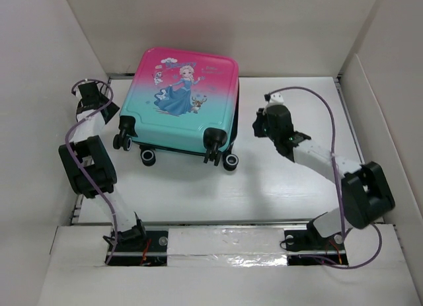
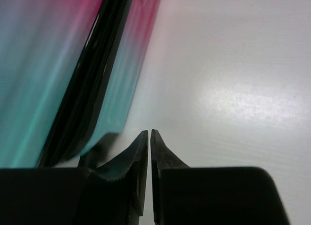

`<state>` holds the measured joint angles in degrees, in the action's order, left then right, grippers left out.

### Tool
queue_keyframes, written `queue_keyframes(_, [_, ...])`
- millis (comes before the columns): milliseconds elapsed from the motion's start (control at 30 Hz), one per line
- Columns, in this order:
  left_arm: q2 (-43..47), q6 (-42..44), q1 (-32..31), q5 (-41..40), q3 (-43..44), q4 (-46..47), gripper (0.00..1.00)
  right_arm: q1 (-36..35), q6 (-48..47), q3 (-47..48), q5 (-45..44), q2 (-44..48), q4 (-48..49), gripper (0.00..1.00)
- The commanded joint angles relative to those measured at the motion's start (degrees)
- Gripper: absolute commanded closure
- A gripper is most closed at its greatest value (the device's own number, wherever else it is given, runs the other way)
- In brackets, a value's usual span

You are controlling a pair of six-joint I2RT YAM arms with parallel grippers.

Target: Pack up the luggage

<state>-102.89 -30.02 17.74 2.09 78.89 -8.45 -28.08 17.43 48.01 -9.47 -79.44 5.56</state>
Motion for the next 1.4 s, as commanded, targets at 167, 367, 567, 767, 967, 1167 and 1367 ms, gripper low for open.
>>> queue_keyframes(167, [0.76, 0.58, -3.58, 2.65, -3.37, 1.94, 0.67, 3.64, 0.24, 31.76, -0.02, -26.18, -4.94, 0.86])
queue_keyframes(367, [11.11, -14.16, -10.60, 7.57, -25.19, 16.80, 0.74, 3.03, -0.29, 56.79, 8.48, -42.18, -13.46, 0.82])
queue_keyframes(567, [29.81, -19.90, -23.70, -1.01, -44.65, 26.27, 0.75, -1.10, -6.78, 77.61, 17.18, -53.00, -22.25, 0.82])
queue_keyframes(767, [43.02, -20.17, -37.66, -6.21, -59.79, 26.82, 0.75, -2.68, -5.13, 94.80, 31.00, -63.11, -29.03, 0.62])
queue_keyframes(967, [60.59, -20.70, -44.63, -13.06, -63.96, 17.27, 0.72, -0.50, -2.67, 94.30, 33.20, -57.70, -27.10, 0.18])
queue_keyframes(1167, [69.94, -15.16, -43.41, -22.03, -53.26, 13.63, 0.30, 4.34, -1.96, 85.86, 31.81, -44.15, -23.67, 0.00])
queue_keyframes(1367, [66.23, -18.57, -41.56, -19.58, -46.98, 14.94, 0.37, 9.96, -3.10, 83.39, 31.97, -34.74, -26.30, 0.00])
